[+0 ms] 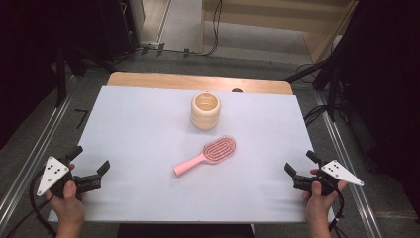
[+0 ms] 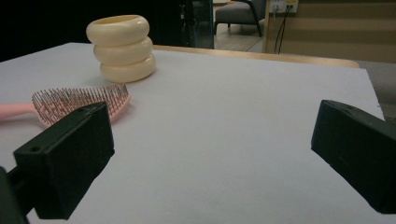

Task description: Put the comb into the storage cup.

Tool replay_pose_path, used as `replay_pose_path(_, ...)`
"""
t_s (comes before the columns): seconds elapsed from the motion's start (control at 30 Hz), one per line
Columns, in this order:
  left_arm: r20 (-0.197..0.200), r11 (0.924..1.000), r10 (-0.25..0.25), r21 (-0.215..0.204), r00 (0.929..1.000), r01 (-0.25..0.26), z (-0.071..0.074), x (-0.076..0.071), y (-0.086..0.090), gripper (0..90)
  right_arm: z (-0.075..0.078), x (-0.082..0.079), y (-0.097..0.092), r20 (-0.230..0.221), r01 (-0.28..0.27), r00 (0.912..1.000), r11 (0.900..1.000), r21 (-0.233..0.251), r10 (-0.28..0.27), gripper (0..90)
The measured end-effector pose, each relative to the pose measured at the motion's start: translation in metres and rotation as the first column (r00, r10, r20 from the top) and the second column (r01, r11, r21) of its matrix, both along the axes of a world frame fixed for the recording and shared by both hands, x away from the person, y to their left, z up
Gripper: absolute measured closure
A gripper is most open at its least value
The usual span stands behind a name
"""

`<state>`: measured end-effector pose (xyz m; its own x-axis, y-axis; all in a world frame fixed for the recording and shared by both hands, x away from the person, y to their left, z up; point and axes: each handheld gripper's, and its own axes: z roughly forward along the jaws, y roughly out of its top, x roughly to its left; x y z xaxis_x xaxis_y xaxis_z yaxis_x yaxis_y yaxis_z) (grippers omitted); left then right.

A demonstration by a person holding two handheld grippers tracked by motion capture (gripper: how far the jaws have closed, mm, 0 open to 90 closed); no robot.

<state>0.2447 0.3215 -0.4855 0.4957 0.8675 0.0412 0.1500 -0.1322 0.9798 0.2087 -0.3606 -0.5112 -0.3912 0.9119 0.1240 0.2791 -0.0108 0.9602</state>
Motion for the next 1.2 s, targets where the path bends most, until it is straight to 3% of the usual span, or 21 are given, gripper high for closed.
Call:
replay_pose_path(0.2, -0.014, 0.9994, 0.001, 0.035, 0.9999, -0.001, 0.004, 0.001, -0.010, 0.0, 0.000, 0.000, 0.000, 0.009, -0.015, 0.9999, 0.9999, -0.001, 0.015, 0.0)
replay_pose_path(0.37, -0.035, 0.9992, -0.010, 0.037, 0.9993, 0.012, 0.008, 0.003, -0.019, 0.0, 0.000, -0.001, 0.000, 0.007, -0.021, 0.9998, 0.9998, 0.004, 0.021, 0.0)
replay_pose_path(0.57, 0.000, 0.9968, -0.078, 0.020, 0.9970, 0.078, 0.018, 0.001, -0.033, 0.0, 0.001, -0.002, 0.003, 0.016, -0.028, 0.9995, 0.9993, -0.026, 0.028, 0.0)
replay_pose_path(0.8, -0.036, 0.9958, -0.089, 0.016, 0.9954, 0.090, 0.025, 0.004, -0.049, 0.0, 0.000, -0.002, 0.005, 0.021, -0.030, 0.9993, 0.9988, -0.039, 0.031, 0.0)
replay_pose_path(1.2, -0.045, 0.9882, -0.145, 0.043, 0.9884, 0.147, 0.044, 0.019, -0.084, 0.0, 0.000, -0.002, 0.004, 0.023, -0.044, 0.9988, 0.9987, -0.027, 0.044, 0.0)
